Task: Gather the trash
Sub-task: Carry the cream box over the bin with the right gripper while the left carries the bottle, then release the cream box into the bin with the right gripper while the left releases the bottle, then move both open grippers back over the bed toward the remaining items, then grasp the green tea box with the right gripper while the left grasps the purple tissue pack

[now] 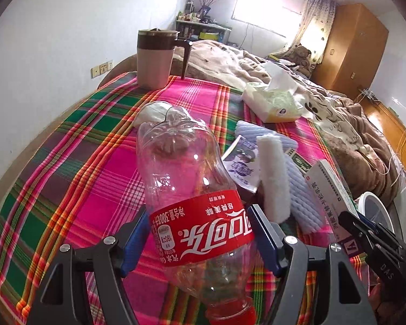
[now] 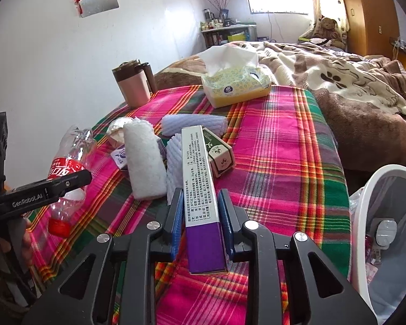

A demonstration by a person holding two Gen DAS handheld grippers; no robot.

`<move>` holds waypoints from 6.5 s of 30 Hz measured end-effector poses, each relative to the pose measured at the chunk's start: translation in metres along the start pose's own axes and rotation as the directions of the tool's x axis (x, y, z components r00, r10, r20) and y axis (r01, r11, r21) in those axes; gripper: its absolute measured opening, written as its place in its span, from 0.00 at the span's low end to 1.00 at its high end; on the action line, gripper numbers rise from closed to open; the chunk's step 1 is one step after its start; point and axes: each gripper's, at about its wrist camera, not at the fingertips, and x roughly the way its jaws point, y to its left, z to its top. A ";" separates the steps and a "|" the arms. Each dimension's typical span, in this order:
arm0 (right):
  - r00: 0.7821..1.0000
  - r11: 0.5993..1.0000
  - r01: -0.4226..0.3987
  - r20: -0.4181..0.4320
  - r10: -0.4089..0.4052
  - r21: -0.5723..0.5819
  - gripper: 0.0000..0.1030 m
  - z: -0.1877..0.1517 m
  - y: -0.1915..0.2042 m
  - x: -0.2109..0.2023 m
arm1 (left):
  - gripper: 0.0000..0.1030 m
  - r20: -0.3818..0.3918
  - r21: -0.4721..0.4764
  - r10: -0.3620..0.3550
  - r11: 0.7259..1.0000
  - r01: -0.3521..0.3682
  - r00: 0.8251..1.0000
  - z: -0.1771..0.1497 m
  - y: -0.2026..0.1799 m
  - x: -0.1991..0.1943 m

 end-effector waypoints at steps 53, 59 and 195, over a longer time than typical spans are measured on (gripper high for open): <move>0.923 0.914 0.258 0.200 -0.330 0.314 0.25 -0.031 -0.138 -0.141 | 0.69 -0.023 0.418 -0.365 0.842 0.340 0.931 -0.040 -0.266 -0.052; 0.914 0.885 0.305 0.153 -0.376 0.352 0.25 -0.037 -0.159 -0.138 | 0.69 -0.071 0.447 -0.397 0.808 0.384 0.915 -0.044 -0.301 -0.037; 0.985 0.987 0.085 -0.136 -0.104 -0.137 0.54 0.051 -0.007 0.089 | 0.75 -0.081 0.193 -0.063 0.978 0.077 0.995 0.052 -0.035 0.077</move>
